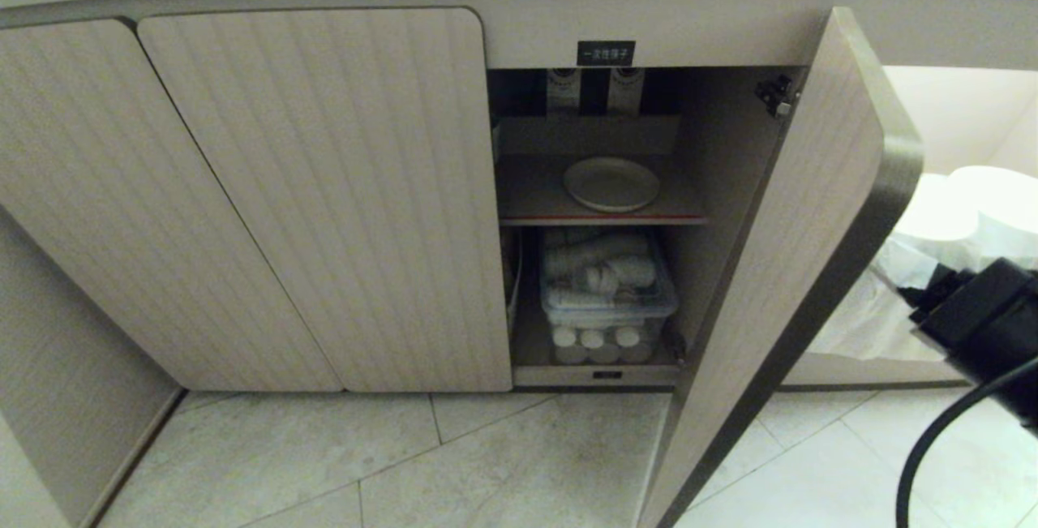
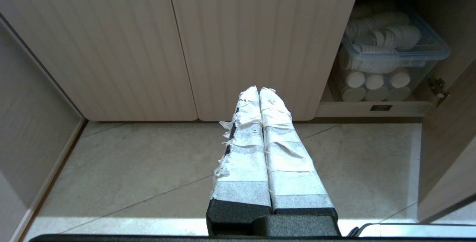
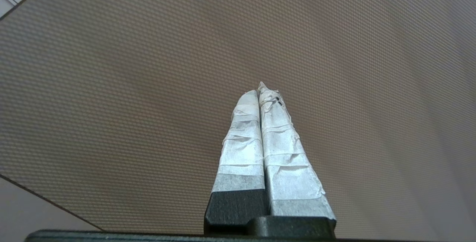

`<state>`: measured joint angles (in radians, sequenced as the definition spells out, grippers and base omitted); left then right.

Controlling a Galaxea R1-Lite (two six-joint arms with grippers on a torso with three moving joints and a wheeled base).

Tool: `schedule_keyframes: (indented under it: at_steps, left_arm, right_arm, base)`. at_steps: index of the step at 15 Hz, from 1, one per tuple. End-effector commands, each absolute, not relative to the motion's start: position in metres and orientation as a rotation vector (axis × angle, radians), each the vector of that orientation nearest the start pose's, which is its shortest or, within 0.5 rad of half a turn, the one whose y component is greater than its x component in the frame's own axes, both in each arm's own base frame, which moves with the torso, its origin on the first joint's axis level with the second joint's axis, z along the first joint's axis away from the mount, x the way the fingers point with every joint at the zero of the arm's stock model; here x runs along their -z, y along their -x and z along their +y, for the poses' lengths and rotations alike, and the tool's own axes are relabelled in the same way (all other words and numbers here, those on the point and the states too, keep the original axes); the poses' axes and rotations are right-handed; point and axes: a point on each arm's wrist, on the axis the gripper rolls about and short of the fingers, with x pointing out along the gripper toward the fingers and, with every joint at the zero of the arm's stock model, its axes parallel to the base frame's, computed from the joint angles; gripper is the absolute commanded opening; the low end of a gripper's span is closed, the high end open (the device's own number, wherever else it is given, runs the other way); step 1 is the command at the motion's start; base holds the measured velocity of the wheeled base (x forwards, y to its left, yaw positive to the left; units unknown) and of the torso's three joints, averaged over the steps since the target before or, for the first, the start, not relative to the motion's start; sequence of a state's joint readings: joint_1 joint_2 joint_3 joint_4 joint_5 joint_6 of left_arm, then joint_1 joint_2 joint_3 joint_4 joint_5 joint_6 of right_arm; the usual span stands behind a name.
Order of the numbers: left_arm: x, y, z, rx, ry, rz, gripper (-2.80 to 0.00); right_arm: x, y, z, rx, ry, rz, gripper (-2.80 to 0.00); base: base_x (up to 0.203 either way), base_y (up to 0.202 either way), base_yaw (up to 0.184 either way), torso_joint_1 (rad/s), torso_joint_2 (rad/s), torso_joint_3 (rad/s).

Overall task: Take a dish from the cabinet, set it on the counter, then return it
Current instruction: Close the cabinet door

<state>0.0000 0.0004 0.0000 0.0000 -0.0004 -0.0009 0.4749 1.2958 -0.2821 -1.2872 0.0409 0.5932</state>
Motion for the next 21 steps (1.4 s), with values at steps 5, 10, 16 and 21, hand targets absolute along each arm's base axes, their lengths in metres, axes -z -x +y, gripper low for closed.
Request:
schedule_keyframes:
  at_steps: [5, 10, 16, 21]
  left_arm:
    - [-0.075, 0.023, 0.0, 0.0, 0.002, 0.0, -2.8]
    - [-0.075, 0.023, 0.0, 0.0, 0.002, 0.0, -2.8]
    - [-0.075, 0.023, 0.0, 0.0, 0.002, 0.0, -2.8]
    - [-0.075, 0.023, 0.0, 0.0, 0.002, 0.0, -2.8]
  right_arm:
    - [-0.207, -0.172, 0.092, -0.584, -0.636, -0.088, -2.8]
    - [-0.206, -0.191, 0.103, -0.584, -0.633, -0.068, -2.8]
    - [-0.195, -0.215, 0.127, -0.619, -0.635, -0.049, -2.8]
    - [-0.189, -0.249, 0.147, -0.62, -0.643, -0.038, -2.8]
  base:
    - [0.0, 0.0, 0.0, 0.0, 0.0, 0.0]
    - [0.0, 0.0, 0.0, 0.0, 0.0, 0.0]
    - [0.0, 0.0, 0.0, 0.0, 0.0, 0.0]
    - [0.0, 0.0, 0.0, 0.0, 0.0, 0.0]
